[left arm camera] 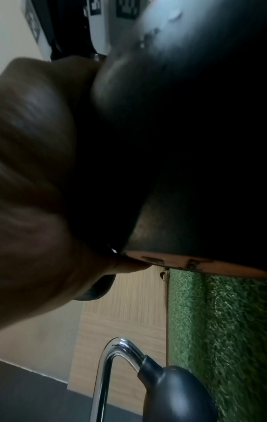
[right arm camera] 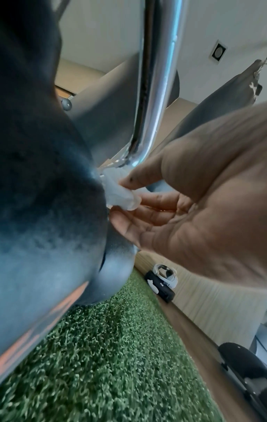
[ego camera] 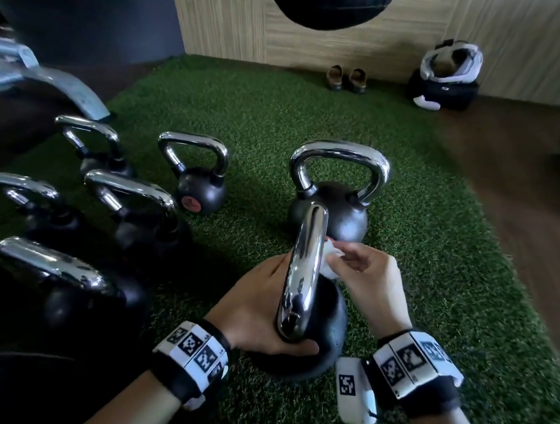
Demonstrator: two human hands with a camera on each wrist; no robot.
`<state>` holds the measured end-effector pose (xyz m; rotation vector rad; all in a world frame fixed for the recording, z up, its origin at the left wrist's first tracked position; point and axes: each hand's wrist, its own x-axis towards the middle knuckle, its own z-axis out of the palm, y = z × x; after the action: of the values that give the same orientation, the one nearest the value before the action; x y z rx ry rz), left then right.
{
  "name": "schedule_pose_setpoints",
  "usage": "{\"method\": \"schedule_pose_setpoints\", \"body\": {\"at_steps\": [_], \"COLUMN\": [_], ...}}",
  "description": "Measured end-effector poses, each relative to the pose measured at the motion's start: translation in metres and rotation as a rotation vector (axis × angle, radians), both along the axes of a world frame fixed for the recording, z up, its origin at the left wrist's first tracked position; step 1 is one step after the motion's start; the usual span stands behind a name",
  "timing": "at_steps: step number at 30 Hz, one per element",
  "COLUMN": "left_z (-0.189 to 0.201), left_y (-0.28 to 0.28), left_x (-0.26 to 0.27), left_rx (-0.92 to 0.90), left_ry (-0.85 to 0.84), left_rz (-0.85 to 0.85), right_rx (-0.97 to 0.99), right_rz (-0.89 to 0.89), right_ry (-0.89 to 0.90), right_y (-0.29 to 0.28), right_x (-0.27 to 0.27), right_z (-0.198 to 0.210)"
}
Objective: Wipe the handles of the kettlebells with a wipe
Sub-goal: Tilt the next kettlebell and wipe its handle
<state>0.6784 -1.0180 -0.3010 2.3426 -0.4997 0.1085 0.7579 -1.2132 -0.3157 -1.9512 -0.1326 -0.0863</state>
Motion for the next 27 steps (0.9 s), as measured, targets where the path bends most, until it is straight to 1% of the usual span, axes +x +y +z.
{"method": "schedule_pose_setpoints", "body": {"at_steps": [3, 5, 7, 10, 11, 13, 14, 16, 18, 20, 22, 24, 25, 27], "left_z": [0.003, 0.004, 0.006, 0.012, 0.012, 0.011, 0.009, 0.007, 0.006, 0.006, 0.005, 0.008, 0.008, 0.009], "left_y": [0.001, 0.001, 0.001, 0.003, 0.004, 0.008, 0.011, 0.015, 0.020, 0.022, 0.025, 0.024, 0.024, 0.024], "left_x": [0.014, 0.023, 0.029, 0.031, 0.031, 0.031, 0.031, 0.033, 0.034, 0.036, 0.039, 0.043, 0.046, 0.050], "left_rx": [0.130, 0.168, 0.150, 0.135, 0.116, 0.096, 0.097, 0.096, 0.086, 0.092, 0.102, 0.121, 0.132, 0.132], "left_ry": [0.021, 0.055, 0.095, 0.145, 0.168, 0.212, 0.236, 0.297, 0.343, 0.368, 0.377, 0.390, 0.399, 0.405], "left_rz": [-0.016, -0.035, -0.046, -0.046, -0.033, -0.005, 0.008, 0.028, 0.034, 0.025, 0.010, -0.012, -0.019, -0.036], "right_rx": [-0.138, -0.189, -0.158, -0.113, -0.068, 0.063, 0.080, 0.063, 0.081, 0.016, -0.059, -0.037, -0.037, -0.106], "right_rz": [0.054, 0.049, 0.028, 0.001, -0.001, -0.013, -0.016, -0.036, 0.006, 0.037, 0.060, 0.061, 0.031, -0.050], "right_ry": [-0.072, -0.100, -0.075, -0.005, 0.003, -0.048, -0.093, -0.153, -0.110, -0.077, -0.077, -0.176, -0.268, -0.522], "right_y": [0.008, 0.012, 0.015, 0.017, 0.016, 0.016, 0.018, 0.021, 0.022, 0.022, 0.020, 0.020, 0.020, 0.021], "right_x": [0.010, 0.014, 0.020, 0.031, 0.037, 0.046, 0.048, 0.054, 0.055, 0.053, 0.051, 0.047, 0.047, 0.046], "right_z": [0.000, -0.003, -0.009, -0.004, -0.004, 0.005, 0.009, 0.012, 0.007, -0.001, 0.000, 0.014, 0.022, 0.034]}}
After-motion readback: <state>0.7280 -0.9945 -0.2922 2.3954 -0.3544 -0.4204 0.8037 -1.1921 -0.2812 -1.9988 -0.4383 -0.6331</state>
